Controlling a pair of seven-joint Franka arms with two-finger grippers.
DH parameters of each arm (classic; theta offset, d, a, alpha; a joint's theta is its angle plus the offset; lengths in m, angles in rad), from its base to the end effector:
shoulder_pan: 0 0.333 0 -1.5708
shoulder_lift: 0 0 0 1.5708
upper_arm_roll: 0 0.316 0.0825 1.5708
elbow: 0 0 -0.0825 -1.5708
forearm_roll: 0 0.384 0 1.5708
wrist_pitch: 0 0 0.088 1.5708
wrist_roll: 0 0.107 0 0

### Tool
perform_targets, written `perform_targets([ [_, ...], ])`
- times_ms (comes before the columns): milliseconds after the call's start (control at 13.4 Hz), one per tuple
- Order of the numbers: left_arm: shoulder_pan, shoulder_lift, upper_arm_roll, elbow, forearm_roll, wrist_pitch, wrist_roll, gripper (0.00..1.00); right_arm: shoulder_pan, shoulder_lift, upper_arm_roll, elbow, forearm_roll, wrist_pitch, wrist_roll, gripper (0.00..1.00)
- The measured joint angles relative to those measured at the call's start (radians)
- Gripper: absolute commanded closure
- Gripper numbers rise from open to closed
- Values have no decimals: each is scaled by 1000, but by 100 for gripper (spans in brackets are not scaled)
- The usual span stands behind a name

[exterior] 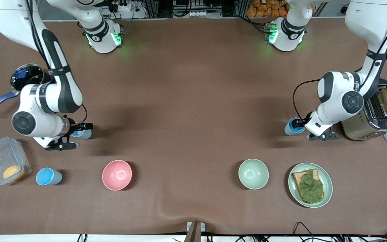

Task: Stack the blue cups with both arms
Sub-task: 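Close both grippers on the blue cups and lift them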

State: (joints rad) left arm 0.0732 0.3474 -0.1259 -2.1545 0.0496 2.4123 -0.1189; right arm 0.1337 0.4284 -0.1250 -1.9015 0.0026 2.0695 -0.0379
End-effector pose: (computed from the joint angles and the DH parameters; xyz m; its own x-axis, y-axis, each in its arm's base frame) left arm 0.5582 -0.0294 0.2303 0.9957 0.0331 -0.0868 0.0335 -0.9994 0.0027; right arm 0.5993 0.0081 0.2575 0.9658 0.0426 -0.2559 0.0547 -0.9977 0.0402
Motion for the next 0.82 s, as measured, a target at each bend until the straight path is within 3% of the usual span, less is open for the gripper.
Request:
perform_targets([
  [75,-3,5,-1,1,0,0,0,100,0,1,0,-19,0,29,0,2],
  [150,-9,10,-2,3,0,1,0,100,1,1,0,-40,0,55,0,25],
  [299,-22,14,-2,14,0,1,0,100,4,1,0,-67,0,77,0,89],
  [374,-25,14,-2,24,0,1,0,100,9,1,1,-71,0,77,0,100],
  [823,-27,-22,-18,181,0,-185,0,100,30,1,1,-47,-1,75,-7,100],
])
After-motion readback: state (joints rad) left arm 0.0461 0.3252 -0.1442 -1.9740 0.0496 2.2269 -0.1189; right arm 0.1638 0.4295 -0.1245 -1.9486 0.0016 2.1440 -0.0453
